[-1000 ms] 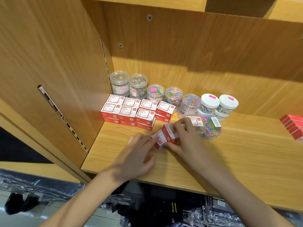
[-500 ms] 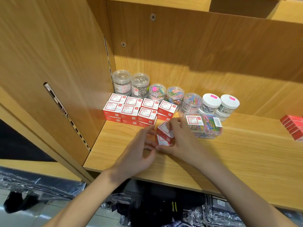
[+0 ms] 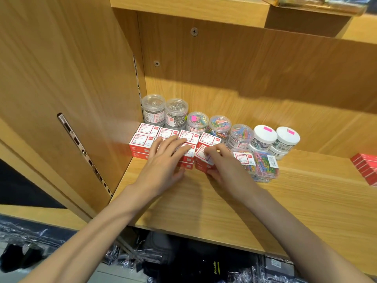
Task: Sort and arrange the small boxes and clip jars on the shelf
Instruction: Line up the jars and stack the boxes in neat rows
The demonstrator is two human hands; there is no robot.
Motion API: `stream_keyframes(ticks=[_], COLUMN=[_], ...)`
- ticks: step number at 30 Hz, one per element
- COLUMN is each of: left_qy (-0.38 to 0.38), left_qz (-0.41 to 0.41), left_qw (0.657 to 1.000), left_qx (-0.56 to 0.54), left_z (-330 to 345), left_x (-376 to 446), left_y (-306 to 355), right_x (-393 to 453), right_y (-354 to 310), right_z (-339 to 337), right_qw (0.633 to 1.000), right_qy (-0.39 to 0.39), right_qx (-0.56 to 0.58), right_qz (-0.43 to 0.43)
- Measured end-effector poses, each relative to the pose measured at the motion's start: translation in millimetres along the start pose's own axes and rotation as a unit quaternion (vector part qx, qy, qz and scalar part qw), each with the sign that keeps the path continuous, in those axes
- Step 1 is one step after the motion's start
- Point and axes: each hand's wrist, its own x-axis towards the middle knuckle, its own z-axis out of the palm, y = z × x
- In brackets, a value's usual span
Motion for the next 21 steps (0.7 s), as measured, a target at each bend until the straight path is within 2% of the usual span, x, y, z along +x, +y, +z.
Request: stream_keyframes(ticks=[5, 9, 15, 21], left_qy=[0.018, 0.039, 0.039, 0.079], left_qz=[-0.03, -0.047, -0.047, -0.06], left_qw=[0.999, 0.998, 0.998, 0.995], left_qx=[0.01, 0.019, 0.022, -0.015], left_z=[6.9, 9.3, 11.1, 6.4], left_x=[8.1, 12.7, 7.2, -7.0], left_y=[1.7, 4.2, -1.8, -0.9], right_x=[-3.5, 5.0, 13.5, 10.1], right_y=[11.1, 7.0, 2.1, 6.0], right_z=[3.2, -1.9, 8.8, -0.5], right_qw=[0.993, 0.992, 0.992, 0.973], right_qy=[0.04, -0.033, -0.021, 0.044], right_qx=[-0.101, -0.089, 0.021, 0.174], right_qz=[0.046, 0.078, 0.121, 0.142])
